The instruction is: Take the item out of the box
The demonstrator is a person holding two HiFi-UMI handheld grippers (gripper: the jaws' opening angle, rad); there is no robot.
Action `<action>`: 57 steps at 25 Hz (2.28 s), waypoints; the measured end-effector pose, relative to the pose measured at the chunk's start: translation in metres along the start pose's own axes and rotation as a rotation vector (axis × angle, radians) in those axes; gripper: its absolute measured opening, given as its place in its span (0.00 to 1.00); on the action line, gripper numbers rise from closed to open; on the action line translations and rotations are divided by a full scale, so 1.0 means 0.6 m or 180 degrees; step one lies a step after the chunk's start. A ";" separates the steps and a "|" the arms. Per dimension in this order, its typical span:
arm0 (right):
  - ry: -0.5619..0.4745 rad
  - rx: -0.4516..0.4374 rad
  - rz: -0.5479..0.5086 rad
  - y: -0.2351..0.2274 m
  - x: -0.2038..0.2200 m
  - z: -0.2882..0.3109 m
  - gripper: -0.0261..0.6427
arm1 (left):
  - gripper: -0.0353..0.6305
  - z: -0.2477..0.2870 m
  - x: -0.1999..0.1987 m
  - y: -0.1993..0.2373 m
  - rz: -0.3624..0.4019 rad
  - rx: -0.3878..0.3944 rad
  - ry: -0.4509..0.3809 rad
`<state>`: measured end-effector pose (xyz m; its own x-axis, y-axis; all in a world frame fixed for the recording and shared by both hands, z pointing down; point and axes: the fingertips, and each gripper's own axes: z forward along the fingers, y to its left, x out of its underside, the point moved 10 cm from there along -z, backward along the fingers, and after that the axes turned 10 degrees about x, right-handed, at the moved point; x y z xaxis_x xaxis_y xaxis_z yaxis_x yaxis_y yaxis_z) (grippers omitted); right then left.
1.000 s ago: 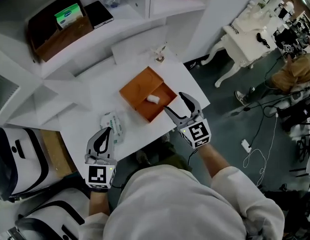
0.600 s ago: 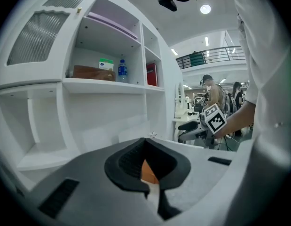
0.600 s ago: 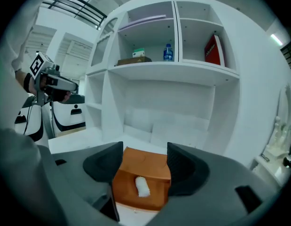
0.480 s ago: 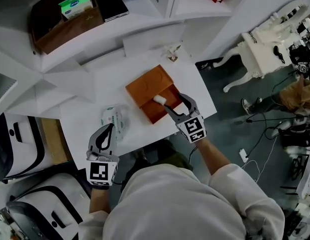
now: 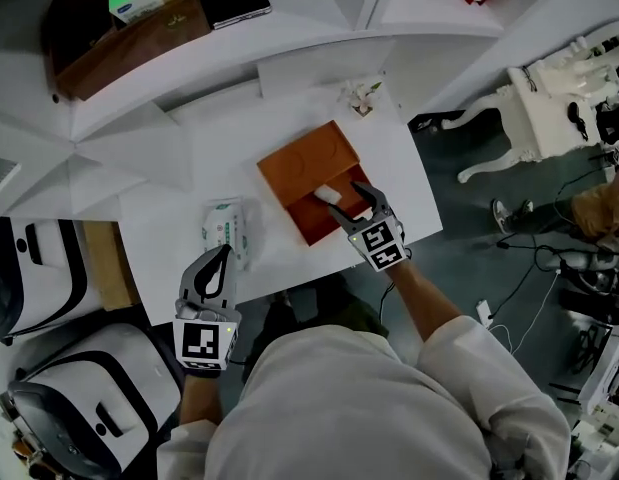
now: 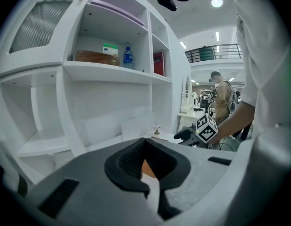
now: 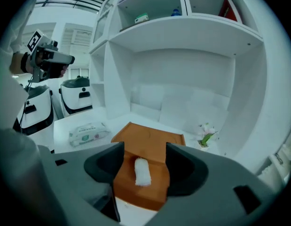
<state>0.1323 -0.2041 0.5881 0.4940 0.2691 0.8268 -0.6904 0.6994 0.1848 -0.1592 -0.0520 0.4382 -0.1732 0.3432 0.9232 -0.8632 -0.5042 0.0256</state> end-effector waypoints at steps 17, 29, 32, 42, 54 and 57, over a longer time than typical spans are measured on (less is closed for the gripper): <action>0.0790 -0.0446 -0.0278 0.018 0.086 0.123 0.43 | 0.06 0.021 0.026 0.016 -0.0267 -0.0211 0.0322; 0.1129 -0.0624 -0.0410 0.027 0.105 0.183 0.40 | 0.06 0.053 0.040 0.025 -0.0318 -0.0188 0.0281; 0.1183 -0.0656 -0.0432 0.030 0.108 0.192 0.38 | 0.06 0.058 0.041 0.028 -0.0334 -0.0183 0.0294; 0.1242 -0.0701 -0.0478 0.030 0.113 0.201 0.31 | 0.06 0.058 0.048 0.034 -0.0363 -0.0186 0.0339; 0.1244 -0.0698 -0.0547 0.033 0.104 0.180 0.30 | 0.06 0.043 0.043 0.036 -0.0362 -0.0177 0.0324; 0.1216 -0.0672 -0.0549 0.030 0.095 0.167 0.30 | 0.06 0.042 0.036 0.036 -0.0296 -0.0145 0.0235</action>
<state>0.0951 -0.2424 0.6918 0.7787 0.3339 0.5313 -0.4780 0.8641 0.1576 -0.1698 -0.0754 0.4685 -0.1243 0.4450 0.8868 -0.8975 -0.4315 0.0907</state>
